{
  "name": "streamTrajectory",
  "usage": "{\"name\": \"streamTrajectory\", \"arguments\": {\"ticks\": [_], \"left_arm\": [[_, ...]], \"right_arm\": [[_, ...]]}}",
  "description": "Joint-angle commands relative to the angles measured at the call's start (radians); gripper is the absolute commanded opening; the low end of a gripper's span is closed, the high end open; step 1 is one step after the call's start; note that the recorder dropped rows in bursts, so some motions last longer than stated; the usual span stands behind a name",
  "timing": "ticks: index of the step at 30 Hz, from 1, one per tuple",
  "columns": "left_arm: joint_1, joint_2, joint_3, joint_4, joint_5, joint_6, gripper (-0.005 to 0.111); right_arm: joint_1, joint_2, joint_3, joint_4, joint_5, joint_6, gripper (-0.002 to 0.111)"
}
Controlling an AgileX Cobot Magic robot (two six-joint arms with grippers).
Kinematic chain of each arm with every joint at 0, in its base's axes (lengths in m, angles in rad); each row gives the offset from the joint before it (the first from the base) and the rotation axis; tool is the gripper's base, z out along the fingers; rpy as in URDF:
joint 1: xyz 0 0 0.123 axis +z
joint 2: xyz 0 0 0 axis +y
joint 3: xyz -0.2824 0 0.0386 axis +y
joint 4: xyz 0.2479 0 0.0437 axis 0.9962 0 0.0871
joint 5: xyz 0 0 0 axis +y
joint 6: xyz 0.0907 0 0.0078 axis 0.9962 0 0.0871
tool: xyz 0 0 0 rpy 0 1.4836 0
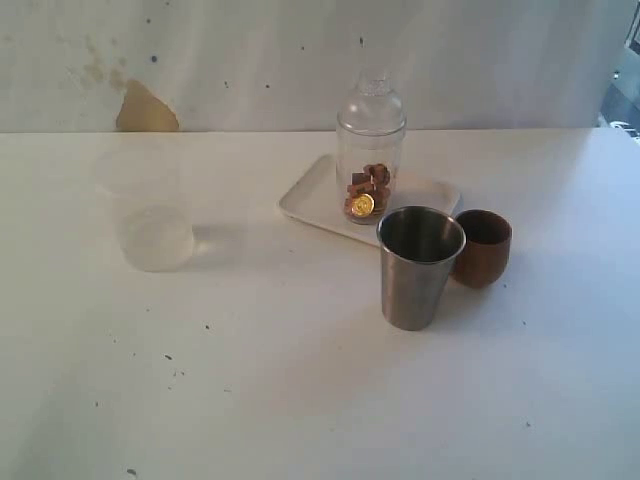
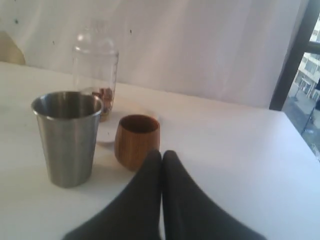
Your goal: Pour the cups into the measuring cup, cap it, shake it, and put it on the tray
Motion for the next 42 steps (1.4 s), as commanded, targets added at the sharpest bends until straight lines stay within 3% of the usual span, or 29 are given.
{"name": "streamTrajectory", "arguments": {"ticks": [1, 42], "left_arm": [[0.004, -0.003, 0.006, -0.001, -0.013, -0.002, 0.001], [0.004, -0.003, 0.006, -0.001, -0.013, -0.002, 0.001]], "right_arm": [[-0.006, -0.005, 0.007, -0.023, 0.139, -0.011, 0.000], [-0.006, -0.005, 0.007, -0.022, 0.183, 0.045, 0.000]]}}
